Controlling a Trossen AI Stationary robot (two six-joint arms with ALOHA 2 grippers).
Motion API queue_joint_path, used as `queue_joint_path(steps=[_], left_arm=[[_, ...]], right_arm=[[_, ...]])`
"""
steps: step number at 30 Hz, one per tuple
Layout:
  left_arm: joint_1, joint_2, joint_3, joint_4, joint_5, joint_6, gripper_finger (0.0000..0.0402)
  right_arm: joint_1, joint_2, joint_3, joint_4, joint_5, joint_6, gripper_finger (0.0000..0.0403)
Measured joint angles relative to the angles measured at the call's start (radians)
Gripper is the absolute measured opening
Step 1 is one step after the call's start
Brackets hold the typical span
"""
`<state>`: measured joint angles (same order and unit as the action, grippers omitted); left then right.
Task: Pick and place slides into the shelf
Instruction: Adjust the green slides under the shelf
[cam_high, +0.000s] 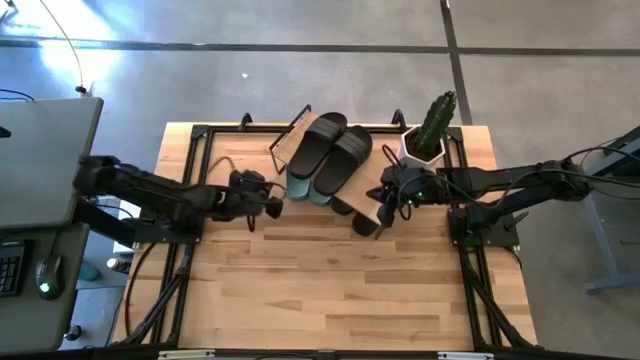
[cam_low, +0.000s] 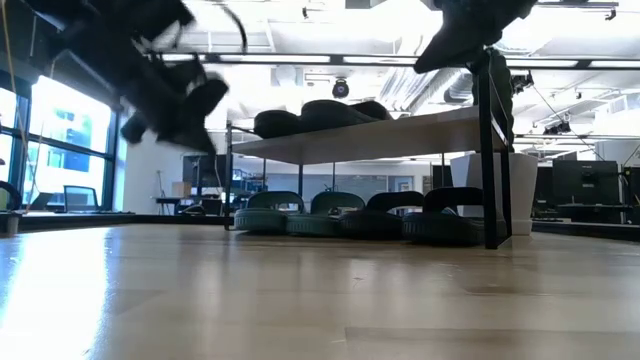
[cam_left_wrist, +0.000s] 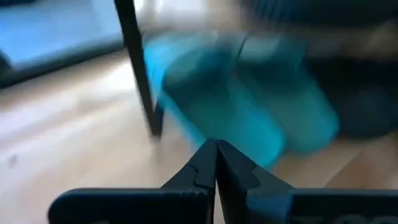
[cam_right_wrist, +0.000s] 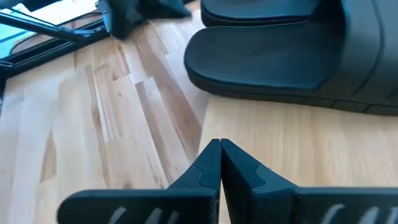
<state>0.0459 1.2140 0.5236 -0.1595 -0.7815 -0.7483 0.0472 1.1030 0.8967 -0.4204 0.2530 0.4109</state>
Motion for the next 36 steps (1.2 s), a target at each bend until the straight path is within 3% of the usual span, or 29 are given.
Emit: queue_joint_path(steps=[6,9,13,20,23,26,30,36], left_arm=[[0.086,-0.255,0.005,0.189,-0.032,0.192,0.0],[0.227,-0.352,0.053,0.209,0.077,0.271,0.0],[0.488,-0.37,0.173,0.115,0.303,0.302,0.0],[0.968,-0.13,0.404,-0.141,0.903,0.209,0.0],[1.094,0.022,0.468,-0.173,1.15,0.182,0.0],[1.168,0.16,0.512,-0.174,1.321,0.171,0.0],[1.225,0.312,0.558,-0.175,1.443,0.175,0.0],[1.252,0.455,0.602,-0.194,1.389,0.227,0.0]], right_arm=[[-0.041,-0.006,0.0,0.0,-0.034,-0.039,0.0],[-0.077,-0.006,0.0,-0.001,-0.088,-0.078,0.0],[-0.136,-0.006,0.0,-0.001,-0.187,-0.125,0.0],[-0.209,-0.006,0.0,-0.001,-0.331,-0.175,0.0],[-0.216,-0.01,0.0,-0.003,-0.336,-0.19,0.0],[-0.217,-0.023,0.0,-0.009,-0.331,-0.183,0.0],[-0.217,-0.049,0.0,-0.033,-0.29,-0.139,0.0],[-0.217,-0.094,0.0,-0.065,-0.227,-0.042,0.0]])
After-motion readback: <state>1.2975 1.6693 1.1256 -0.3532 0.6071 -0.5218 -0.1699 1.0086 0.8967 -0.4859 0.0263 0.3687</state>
